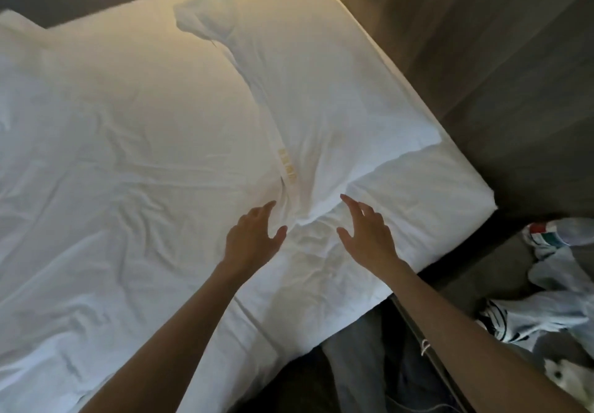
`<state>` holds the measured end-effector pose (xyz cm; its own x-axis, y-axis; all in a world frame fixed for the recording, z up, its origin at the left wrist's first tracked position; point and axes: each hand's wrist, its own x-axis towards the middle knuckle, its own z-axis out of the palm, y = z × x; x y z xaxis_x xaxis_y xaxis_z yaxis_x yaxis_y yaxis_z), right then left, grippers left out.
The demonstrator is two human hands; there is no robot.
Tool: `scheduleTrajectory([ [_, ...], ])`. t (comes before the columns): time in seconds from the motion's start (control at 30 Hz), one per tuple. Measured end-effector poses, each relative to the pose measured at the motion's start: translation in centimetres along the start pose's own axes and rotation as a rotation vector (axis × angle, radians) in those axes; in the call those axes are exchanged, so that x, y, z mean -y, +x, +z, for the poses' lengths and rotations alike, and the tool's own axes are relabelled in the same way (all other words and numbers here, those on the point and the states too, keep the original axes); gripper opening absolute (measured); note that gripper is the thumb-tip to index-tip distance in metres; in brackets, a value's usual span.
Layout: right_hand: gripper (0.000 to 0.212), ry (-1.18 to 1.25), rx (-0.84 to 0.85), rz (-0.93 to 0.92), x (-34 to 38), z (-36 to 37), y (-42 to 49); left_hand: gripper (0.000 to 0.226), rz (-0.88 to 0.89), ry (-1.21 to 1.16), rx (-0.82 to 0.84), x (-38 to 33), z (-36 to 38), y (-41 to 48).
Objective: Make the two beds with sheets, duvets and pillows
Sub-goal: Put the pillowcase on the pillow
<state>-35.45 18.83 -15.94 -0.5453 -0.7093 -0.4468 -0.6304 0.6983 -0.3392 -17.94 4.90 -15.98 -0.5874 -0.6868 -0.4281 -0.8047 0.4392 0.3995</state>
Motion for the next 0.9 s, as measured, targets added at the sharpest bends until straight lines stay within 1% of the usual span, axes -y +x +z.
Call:
scheduleTrajectory([
  [0.1,0.071,0.141,0.055,0.017,-1.8,2.0,4.0,0.067,-0.075,-0.108,0.052,-0.4,3.3,4.8],
  [0.23,0.075,0.338,0.110,0.011,-3.2,4.6,8.5,0.069,-0.250,-0.444,0.100,-1.1,7.3,10.3],
  [0.33,0.073,0.497,0.050,0.074,-3.4,5.6,11.4,0.076,-0.336,-0.612,0.033,-1.6,9.3,12.7],
  [0.4,0.072,0.533,-0.004,0.061,-3.1,6.1,12.5,0.082,-0.352,-0.682,-0.006,-1.8,10.1,13.6],
  [0.47,0.065,0.542,-0.078,0.041,-2.9,6.3,13.2,0.083,-0.338,-0.709,-0.028,-2.1,10.6,14.3],
  [0.53,0.050,0.532,-0.161,0.054,-2.7,6.2,13.5,0.077,-0.324,-0.717,-0.037,-2.5,10.5,14.5],
  [0.57,0.043,0.520,-0.177,0.064,-2.7,5.9,13.6,0.073,-0.326,-0.716,-0.037,-2.6,10.4,14.4],
  [0.7,0.025,0.443,-0.135,0.014,-2.7,4.8,12.4,0.055,-0.313,-0.660,-0.080,-2.6,8.9,12.9],
  [0.8,0.015,0.395,-0.136,-0.012,-2.5,3.7,11.3,0.048,-0.223,-0.619,-0.079,-2.9,7.2,11.1],
  [0.9,0.008,0.353,-0.154,-0.045,-1.5,2.1,10.2,0.043,-0.166,-0.600,-0.116,-3.5,5.4,9.6],
])
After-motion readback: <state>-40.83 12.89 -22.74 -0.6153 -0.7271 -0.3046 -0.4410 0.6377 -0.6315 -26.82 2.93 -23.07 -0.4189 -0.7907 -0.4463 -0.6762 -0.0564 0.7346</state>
